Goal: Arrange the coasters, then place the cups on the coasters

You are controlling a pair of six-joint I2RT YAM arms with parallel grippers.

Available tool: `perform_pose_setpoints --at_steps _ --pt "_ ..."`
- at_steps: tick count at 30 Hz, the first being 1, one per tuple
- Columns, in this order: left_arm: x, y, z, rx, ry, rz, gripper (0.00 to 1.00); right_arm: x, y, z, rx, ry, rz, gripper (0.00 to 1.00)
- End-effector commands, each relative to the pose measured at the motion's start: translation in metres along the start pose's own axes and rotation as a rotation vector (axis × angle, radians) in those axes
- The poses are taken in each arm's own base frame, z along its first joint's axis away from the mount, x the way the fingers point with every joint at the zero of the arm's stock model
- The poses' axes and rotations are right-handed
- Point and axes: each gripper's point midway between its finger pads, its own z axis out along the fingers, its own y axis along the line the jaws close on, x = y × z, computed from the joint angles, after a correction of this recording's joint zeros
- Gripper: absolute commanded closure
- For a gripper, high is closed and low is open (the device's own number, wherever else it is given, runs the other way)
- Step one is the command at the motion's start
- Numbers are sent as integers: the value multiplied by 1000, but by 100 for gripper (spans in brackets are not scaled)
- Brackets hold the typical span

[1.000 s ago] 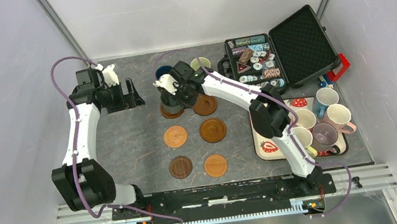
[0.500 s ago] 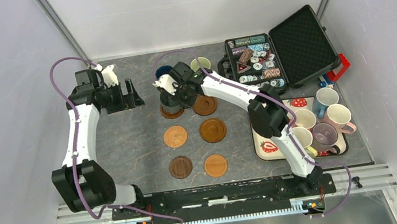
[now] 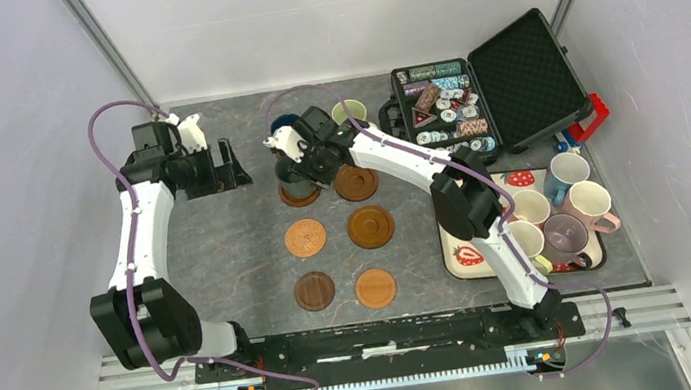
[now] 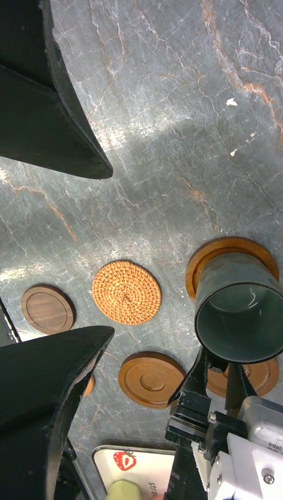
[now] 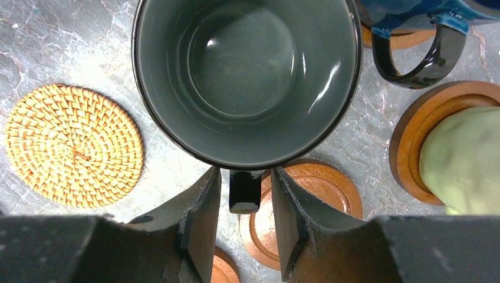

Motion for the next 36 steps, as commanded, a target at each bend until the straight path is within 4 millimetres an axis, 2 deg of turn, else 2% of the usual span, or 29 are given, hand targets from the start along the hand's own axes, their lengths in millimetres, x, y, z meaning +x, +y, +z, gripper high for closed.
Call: perform_pose_setpoints --at_steps 1,5,10,13,17,22,25,28,32,36 --pt "-4 -4 -7 7 -31 -14 0 -30 -6 -15 16 -96 -5 55" --pt "-5 -5 -8 11 -32 -11 0 -30 1 -25 -11 -114 -14 46" --pt "-5 -7 -7 22 -30 -8 0 -38 7 -52 -28 -183 -32 36" --pt "-6 -8 -9 25 -36 -1 0 -44 0 -74 -17 -230 -10 30" --pt "-7 -8 -10 26 -41 15 0 -31 -18 -99 8 -277 87 27" --pt "-5 -10 -9 41 -38 31 0 22 -31 -116 33 -254 121 26" --pt "-4 -12 -9 62 -38 54 0 66 -28 -117 32 -208 83 27" --pt "-5 -14 -10 69 -39 75 0 104 -24 -116 14 -156 83 33" --pt "-4 -13 -10 69 -34 87 0 142 -27 -111 37 -77 44 41" --pt "-6 -13 -7 80 -30 81 0 158 -29 -99 52 -29 28 52"
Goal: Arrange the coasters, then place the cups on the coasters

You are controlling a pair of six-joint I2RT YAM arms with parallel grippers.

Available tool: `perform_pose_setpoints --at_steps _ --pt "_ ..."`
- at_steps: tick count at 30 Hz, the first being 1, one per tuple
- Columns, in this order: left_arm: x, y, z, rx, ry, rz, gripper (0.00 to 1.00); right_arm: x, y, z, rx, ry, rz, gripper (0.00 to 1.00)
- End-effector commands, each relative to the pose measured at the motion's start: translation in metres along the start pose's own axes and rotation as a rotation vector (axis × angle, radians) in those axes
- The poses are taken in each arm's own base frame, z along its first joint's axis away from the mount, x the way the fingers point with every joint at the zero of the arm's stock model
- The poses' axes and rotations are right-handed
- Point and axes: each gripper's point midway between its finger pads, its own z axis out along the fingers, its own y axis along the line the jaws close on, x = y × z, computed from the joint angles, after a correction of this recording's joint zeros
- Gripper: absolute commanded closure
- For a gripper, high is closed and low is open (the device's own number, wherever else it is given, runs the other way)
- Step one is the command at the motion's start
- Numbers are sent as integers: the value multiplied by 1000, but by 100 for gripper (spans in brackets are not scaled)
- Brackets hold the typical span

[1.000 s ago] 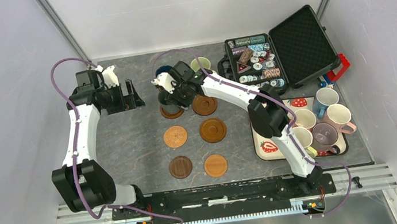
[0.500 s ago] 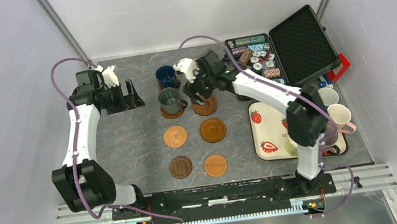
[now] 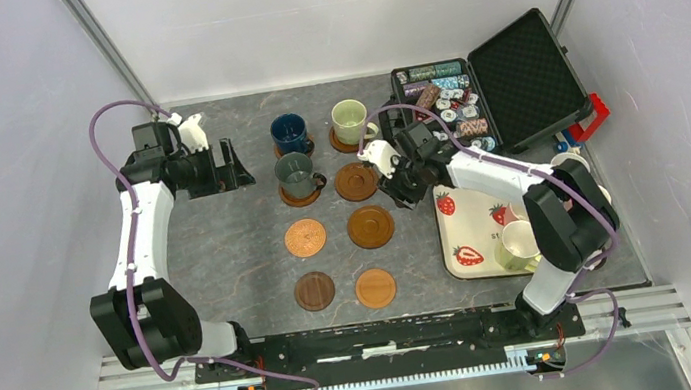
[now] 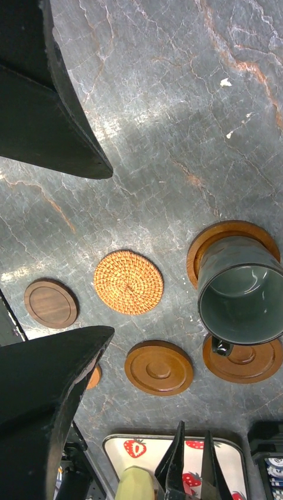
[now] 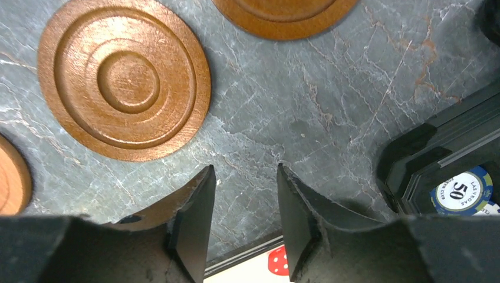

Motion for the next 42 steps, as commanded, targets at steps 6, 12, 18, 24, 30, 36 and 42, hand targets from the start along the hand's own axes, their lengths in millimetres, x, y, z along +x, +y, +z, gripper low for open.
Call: perform_pose_setpoints --at_steps 6,12,18,24,30,36,42 --pt "-13 -4 -6 21 -33 72 0 -5 -18 16 63 -22 -70 55" --pt "-13 -3 -8 16 -36 75 0 -1 -18 31 47 -1 -63 54" --pt "-8 -2 -9 5 -28 82 0 2 -7 38 12 8 -80 53" --pt "-4 -1 -11 -9 -27 94 0 5 11 42 -29 14 -88 52" --pt "-2 0 -13 -17 -20 103 0 12 23 41 -51 26 -83 52" --pt "0 0 -12 -11 -16 100 0 15 29 36 -56 21 -76 51" --pt "-2 -4 -14 9 -19 121 0 -25 12 4 -5 -68 -76 38"
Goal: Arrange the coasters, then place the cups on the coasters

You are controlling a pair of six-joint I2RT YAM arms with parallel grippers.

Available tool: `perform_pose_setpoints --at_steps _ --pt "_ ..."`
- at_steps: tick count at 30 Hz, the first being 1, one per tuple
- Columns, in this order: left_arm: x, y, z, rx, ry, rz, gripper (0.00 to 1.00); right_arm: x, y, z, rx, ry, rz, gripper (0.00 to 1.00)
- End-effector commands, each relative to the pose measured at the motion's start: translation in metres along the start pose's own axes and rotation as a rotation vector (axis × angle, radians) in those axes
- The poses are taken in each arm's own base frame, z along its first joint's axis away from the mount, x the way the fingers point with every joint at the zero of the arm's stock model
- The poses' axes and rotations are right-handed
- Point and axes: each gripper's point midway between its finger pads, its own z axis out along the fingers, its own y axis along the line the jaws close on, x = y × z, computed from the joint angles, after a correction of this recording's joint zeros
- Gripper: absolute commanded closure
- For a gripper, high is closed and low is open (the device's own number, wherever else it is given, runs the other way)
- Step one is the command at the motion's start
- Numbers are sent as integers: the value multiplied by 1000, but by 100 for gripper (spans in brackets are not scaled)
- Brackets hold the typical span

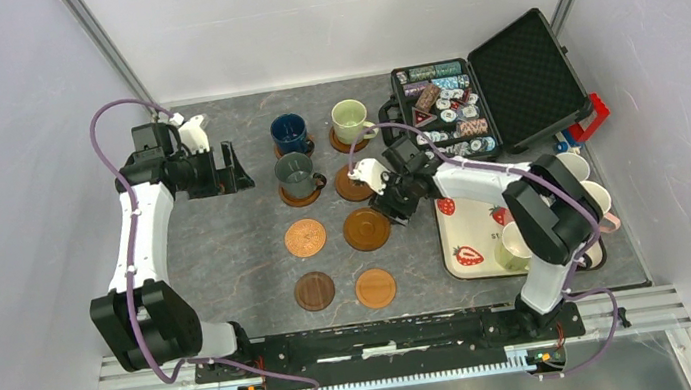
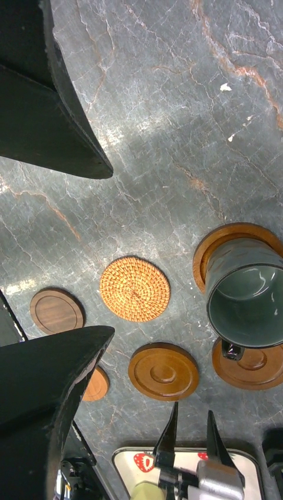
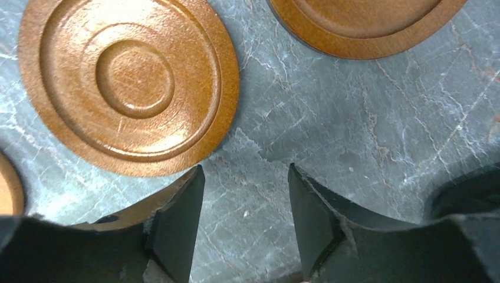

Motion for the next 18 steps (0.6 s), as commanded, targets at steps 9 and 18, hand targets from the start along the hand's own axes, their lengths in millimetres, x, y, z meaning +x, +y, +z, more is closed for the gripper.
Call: perform_pose_setpoints --at_steps 9,18 --pt "-5 -19 -10 94 -34 134 0 -86 -76 -149 161 -203 5 2" --pt "-6 -30 1 142 -13 201 0 -6 -147 -263 305 -136 115 2"
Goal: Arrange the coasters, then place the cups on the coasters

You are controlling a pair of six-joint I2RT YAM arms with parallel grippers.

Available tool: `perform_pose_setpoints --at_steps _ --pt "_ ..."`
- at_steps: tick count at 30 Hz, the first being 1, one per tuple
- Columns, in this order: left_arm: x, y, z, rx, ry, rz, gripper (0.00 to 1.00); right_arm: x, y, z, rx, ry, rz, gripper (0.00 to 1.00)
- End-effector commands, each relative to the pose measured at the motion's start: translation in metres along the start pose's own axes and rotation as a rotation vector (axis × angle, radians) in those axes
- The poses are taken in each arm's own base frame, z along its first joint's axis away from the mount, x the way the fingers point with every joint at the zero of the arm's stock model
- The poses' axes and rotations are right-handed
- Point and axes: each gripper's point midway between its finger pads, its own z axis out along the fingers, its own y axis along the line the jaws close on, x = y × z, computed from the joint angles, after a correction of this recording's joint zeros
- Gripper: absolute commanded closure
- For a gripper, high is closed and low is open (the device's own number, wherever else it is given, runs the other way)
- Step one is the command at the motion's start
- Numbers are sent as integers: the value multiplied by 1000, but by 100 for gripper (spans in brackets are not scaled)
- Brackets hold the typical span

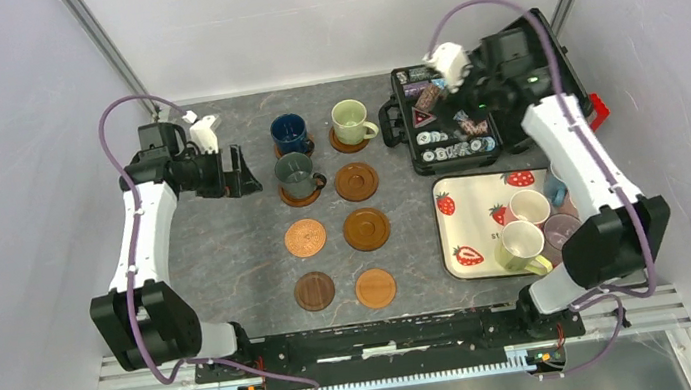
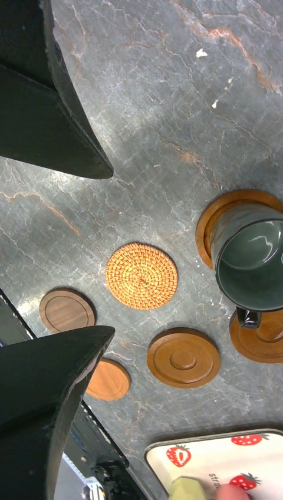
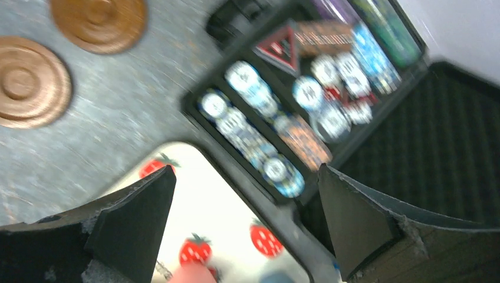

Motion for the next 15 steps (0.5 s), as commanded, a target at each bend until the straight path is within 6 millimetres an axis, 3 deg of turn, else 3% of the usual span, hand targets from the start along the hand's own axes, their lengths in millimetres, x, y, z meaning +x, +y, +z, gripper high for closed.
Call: perform_pose_setpoints --at_steps 1,3,9,11,15 --pt "-13 -13 1 53 -22 102 0 47 -36 -58 -6 102 36 2" --pt "-16 -17 3 62 -22 110 0 73 -62 -88 56 136 65 6" --pt "-23 -37 12 107 -8 156 0 167 -95 -160 140 281 93 11" --pt "-23 -47 19 128 9 175 0 200 -94 -180 159 337 61 12" --pt "-26 -55 23 142 8 181 0 254 -70 -203 145 449 23 13"
